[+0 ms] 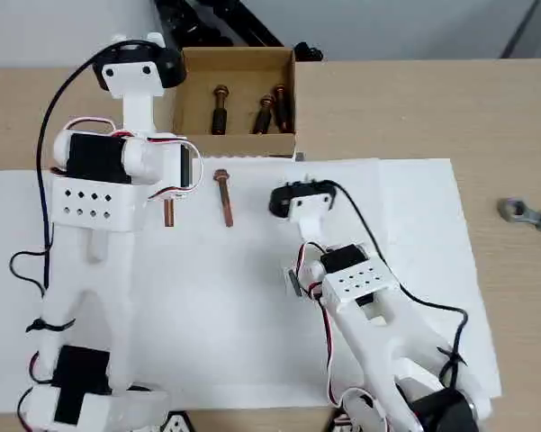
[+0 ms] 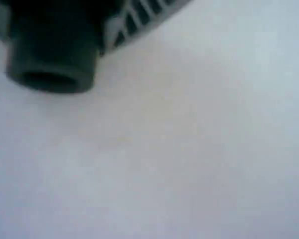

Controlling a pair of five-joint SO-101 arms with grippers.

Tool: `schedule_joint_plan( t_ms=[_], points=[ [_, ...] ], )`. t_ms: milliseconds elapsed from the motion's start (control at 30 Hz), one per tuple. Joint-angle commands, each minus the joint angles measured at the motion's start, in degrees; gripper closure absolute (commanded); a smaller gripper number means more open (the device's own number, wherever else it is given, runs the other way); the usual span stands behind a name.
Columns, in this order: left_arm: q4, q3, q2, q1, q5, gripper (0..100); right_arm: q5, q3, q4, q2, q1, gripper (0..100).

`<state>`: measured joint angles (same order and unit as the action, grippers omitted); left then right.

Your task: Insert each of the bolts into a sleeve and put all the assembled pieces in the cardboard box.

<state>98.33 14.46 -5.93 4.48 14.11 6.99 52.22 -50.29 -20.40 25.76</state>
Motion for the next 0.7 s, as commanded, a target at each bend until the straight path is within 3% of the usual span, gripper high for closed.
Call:
schedule_joint_plan(
  t_ms=[0,300,667],
  points=[
    [-0.35,0.31,-2.99,-0.09,-0.53,99,-3.16,-0.26,0.84,-1.27,0.22,99.7],
    [-0.35,0.31,-3.16,-0.09,-0.44,99,-2.29,-0.97,-1.10,-3.82,-0.66,99.8],
    [-1.76,0.66,-3.43,-0.88,-0.44,99,-9.49,-18.90,-19.74,-32.04,-8.40,99.8]
  ],
)
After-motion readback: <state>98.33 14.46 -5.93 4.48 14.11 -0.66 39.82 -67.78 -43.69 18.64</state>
